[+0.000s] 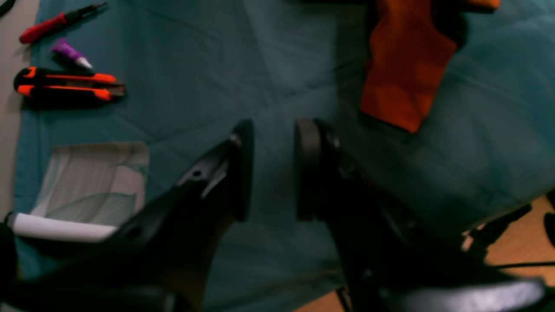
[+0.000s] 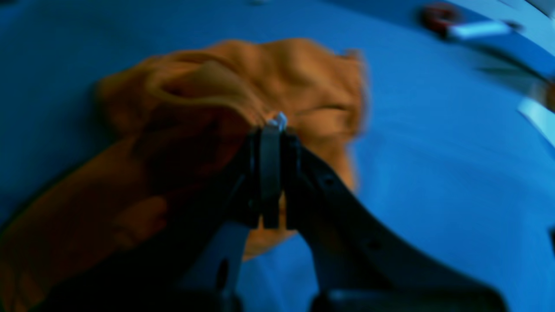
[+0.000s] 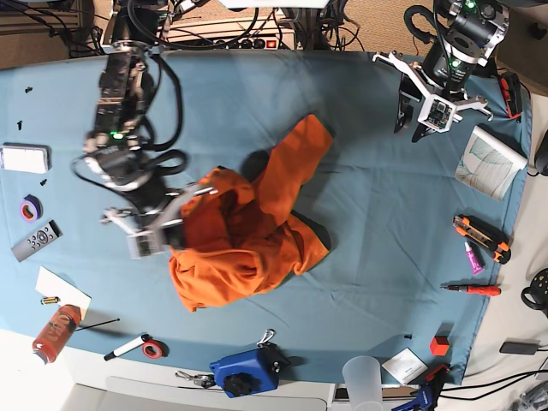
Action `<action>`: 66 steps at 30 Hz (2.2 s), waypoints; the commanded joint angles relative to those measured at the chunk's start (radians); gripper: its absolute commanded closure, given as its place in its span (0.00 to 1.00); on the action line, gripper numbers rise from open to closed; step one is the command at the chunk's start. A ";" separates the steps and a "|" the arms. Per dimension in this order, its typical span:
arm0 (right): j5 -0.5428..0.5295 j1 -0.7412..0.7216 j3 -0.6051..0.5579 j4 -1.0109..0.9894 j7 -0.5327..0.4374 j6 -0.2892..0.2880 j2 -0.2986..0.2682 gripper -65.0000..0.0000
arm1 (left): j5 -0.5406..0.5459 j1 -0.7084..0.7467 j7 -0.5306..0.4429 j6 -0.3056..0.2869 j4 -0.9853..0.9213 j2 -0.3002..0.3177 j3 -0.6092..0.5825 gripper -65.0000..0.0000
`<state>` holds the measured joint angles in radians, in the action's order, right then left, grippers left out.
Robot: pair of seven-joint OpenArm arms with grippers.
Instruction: Layout the t-shirt on the table in an organized manner, then fold the t-shirt properly
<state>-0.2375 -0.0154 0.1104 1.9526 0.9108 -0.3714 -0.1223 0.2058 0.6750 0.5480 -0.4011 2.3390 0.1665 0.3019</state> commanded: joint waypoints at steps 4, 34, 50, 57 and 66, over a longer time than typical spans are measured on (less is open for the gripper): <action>-0.009 -0.015 0.183 0.018 -0.024 0.002 -0.008 1.00 | 0.099 0.003 -0.026 -0.074 0.017 0.003 0.001 0.73; -0.031 0.099 0.624 0.016 0.026 -0.003 -0.155 1.00 | -0.185 -0.370 0.085 0.146 -0.377 0.002 -0.541 0.48; -0.031 0.098 0.624 0.016 0.020 -0.003 -0.155 1.00 | -0.157 -0.371 0.168 0.168 -0.354 0.002 -0.542 0.48; -0.031 0.098 0.624 0.016 0.013 -0.003 -0.155 1.00 | -0.216 -0.372 0.150 0.006 -0.301 0.015 -0.608 0.48; -0.031 0.099 0.624 0.016 0.015 -0.003 -0.155 1.00 | -0.670 -0.374 0.109 0.304 -0.331 0.048 -0.891 0.48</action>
<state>-0.2626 0.0940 0.7292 1.9507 0.9569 -0.3775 -0.2573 -0.4576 0.3038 0.6727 -0.1047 1.9949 0.2169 -0.5873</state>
